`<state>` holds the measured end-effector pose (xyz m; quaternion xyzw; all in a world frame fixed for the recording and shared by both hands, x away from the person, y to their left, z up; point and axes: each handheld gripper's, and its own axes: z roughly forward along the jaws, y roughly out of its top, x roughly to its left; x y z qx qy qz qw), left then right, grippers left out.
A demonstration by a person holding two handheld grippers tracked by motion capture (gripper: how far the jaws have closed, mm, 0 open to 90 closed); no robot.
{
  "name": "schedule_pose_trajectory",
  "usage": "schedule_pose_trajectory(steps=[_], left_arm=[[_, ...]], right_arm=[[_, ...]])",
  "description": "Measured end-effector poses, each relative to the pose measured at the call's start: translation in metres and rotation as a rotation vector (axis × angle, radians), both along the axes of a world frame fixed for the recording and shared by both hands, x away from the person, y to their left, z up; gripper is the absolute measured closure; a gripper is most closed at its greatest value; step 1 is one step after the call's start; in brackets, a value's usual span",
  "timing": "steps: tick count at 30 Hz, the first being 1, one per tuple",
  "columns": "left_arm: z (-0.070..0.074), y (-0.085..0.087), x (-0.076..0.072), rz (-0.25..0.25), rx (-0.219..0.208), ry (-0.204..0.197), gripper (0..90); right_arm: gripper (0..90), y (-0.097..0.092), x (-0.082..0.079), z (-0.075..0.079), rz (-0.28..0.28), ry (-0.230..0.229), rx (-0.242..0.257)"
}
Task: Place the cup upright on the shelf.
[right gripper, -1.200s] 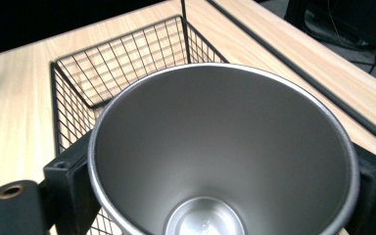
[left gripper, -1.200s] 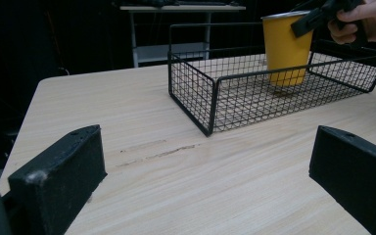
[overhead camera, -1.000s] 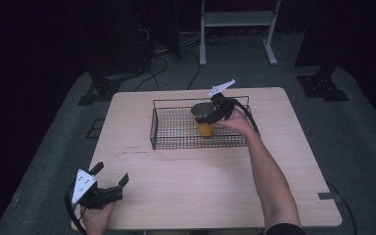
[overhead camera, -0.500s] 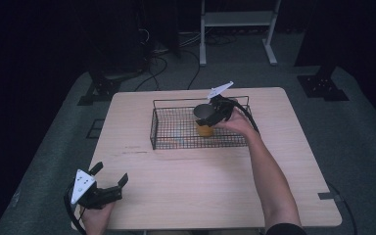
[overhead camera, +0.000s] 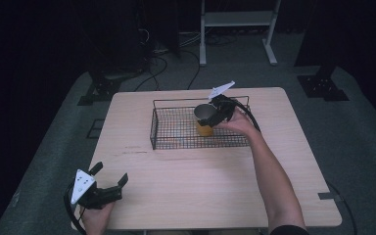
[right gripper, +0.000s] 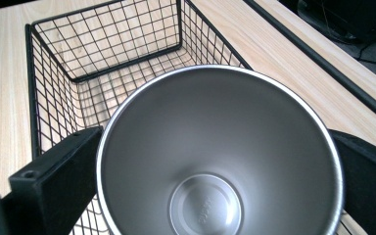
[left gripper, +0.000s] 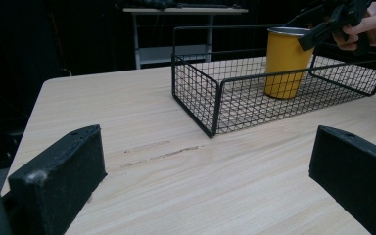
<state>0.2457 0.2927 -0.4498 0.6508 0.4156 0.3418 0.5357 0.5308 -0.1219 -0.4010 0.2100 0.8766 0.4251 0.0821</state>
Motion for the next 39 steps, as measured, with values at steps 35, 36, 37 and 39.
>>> schedule_pose_trajectory(steps=[35,36,37,39], left_arm=[[0.000,-0.006,0.004,-0.009,0.008,0.005,0.0],[-0.001,-0.006,0.004,-0.010,0.010,0.006,0.0],[-0.001,-0.006,0.005,-0.011,0.010,0.006,0.0],[0.000,-0.007,0.005,-0.011,0.016,0.005,0.0]], right_arm=[[0.0,-0.038,-0.022,0.039,0.009,-0.010,0.139],[0.0,-0.040,-0.023,0.039,0.004,-0.012,0.144],[0.0,-0.045,-0.026,0.040,-0.001,-0.020,0.157],[0.0,-0.048,-0.028,0.040,-0.006,-0.018,0.163]])
